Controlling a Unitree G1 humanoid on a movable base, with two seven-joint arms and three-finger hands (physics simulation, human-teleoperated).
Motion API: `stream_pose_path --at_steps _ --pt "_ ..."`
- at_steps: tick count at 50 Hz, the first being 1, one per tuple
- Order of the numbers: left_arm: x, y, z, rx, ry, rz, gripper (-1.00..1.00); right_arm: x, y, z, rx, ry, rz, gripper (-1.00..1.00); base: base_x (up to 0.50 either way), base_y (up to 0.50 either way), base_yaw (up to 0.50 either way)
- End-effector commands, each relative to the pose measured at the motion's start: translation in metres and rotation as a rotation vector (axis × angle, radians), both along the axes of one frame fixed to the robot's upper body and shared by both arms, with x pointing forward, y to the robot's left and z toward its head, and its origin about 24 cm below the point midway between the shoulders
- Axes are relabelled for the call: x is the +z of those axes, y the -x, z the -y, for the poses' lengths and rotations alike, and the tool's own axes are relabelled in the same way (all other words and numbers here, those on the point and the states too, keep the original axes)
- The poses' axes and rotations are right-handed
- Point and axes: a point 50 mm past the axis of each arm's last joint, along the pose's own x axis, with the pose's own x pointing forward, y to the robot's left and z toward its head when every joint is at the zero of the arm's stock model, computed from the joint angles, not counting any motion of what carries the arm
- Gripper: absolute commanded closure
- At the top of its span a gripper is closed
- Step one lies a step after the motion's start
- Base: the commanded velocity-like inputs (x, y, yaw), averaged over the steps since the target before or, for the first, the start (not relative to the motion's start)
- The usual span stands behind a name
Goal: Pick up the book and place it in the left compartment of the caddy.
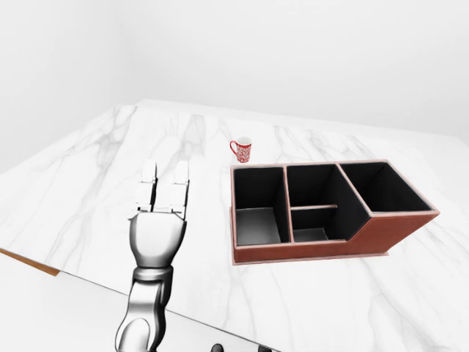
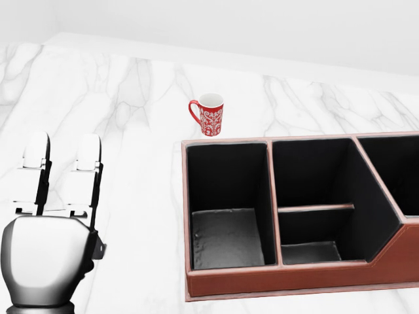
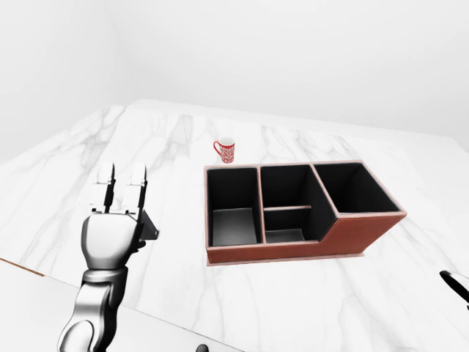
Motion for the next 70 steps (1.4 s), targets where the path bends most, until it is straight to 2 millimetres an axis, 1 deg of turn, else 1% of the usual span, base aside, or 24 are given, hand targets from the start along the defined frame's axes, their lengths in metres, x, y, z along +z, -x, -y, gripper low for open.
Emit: stream_pose_path --at_steps 1,3,10,11,13,21,22,24,27,31,34,35,40,42,49,52,65,66,70 --pt "0.005 -0.008 -0.010 0.002 0.028 -0.023 -1.00 0.000 0.000 -0.001 0.004 0.000 0.003 -1.00 0.00 0.00 0.00" --pt "0.010 -0.007 -0.013 -0.009 0.062 -0.010 -1.00 0.000 -0.001 -0.001 0.006 0.002 0.001 -1.00 0.00 0.00 0.00" --pt "0.012 -0.010 -0.023 0.013 0.064 -0.010 -1.00 0.001 0.000 -0.001 0.003 0.002 0.002 -1.00 0.00 0.00 0.00" --pt "0.008 -0.012 -0.023 0.012 0.048 -0.041 -1.00 0.000 -0.001 -0.001 0.005 0.002 -0.001 -1.00 0.00 0.00 0.00" --pt "0.007 -0.013 -0.024 0.016 0.055 -0.032 -1.00 0.000 -0.001 -0.001 0.005 0.002 -0.001 -1.00 0.00 0.00 0.00" --pt "0.009 -0.021 -0.031 0.057 0.043 -0.022 -1.00 0.000 0.000 -0.001 0.005 0.002 0.001 -1.00 0.00 0.00 0.00" --pt "0.007 -0.024 -0.032 0.035 0.050 -0.058 -1.00 0.000 -0.001 0.000 0.006 0.000 0.001 -1.00 0.00 0.00 0.00" --pt "0.008 -0.025 -0.033 0.036 0.048 -0.065 -1.00 -0.001 -0.001 0.000 0.006 -0.002 -0.001 -1.00 0.00 0.00 0.00" --pt "0.002 -0.031 -0.035 0.041 0.048 -0.128 -1.00 -0.001 -0.001 0.000 0.008 -0.003 0.000 -1.00 0.00 0.00 0.00" --pt "-0.012 -0.045 -0.040 0.090 0.011 -0.227 -1.00 0.000 -0.001 0.000 0.007 -0.001 0.002 -1.00 0.00 0.00 0.00" --pt "-0.012 -0.045 -0.040 0.091 0.010 -0.229 -1.00 0.000 -0.001 0.000 0.007 -0.001 0.002 -1.00 0.00 0.00 0.00" --pt "-0.017 -0.050 -0.043 0.101 0.014 -0.265 -1.00 -0.001 -0.002 0.000 0.008 -0.004 -0.001 -1.00 0.00 0.00 0.00" --pt "-0.018 -0.055 -0.046 0.113 0.024 -0.290 -1.00 0.000 -0.001 0.000 0.007 0.000 0.001 -1.00 0.00 0.00 0.00" --pt "-0.022 -0.058 -0.049 0.118 0.027 -0.352 -1.00 0.001 0.000 0.000 0.004 0.003 0.005 -1.00 0.00 0.00 0.00" --pt "-0.027 -0.063 -0.053 0.131 0.035 -0.388 -1.00 0.001 0.000 0.000 0.005 0.004 0.006 -1.00 0.00 0.00 0.00" --pt "-0.034 -0.067 -0.059 0.138 0.093 -0.445 -1.00 0.001 0.000 0.000 0.003 0.005 0.001 -1.00 0.00 0.00 0.00" --pt "-0.038 -0.071 -0.062 0.154 0.088 -0.476 -1.00 0.000 0.000 0.000 0.006 0.002 -0.002 -1.00 0.00 0.00 0.00" --pt "-0.042 -0.081 -0.064 0.180 0.077 -0.501 -1.00 0.000 0.000 0.000 0.006 0.004 -0.002 -1.00 0.00 0.00 0.00" --pt "-0.045 -0.088 -0.064 0.187 0.078 -0.519 -1.00 -0.002 -0.002 0.000 0.008 -0.001 -0.007 -1.00 0.00 0.00 0.00"
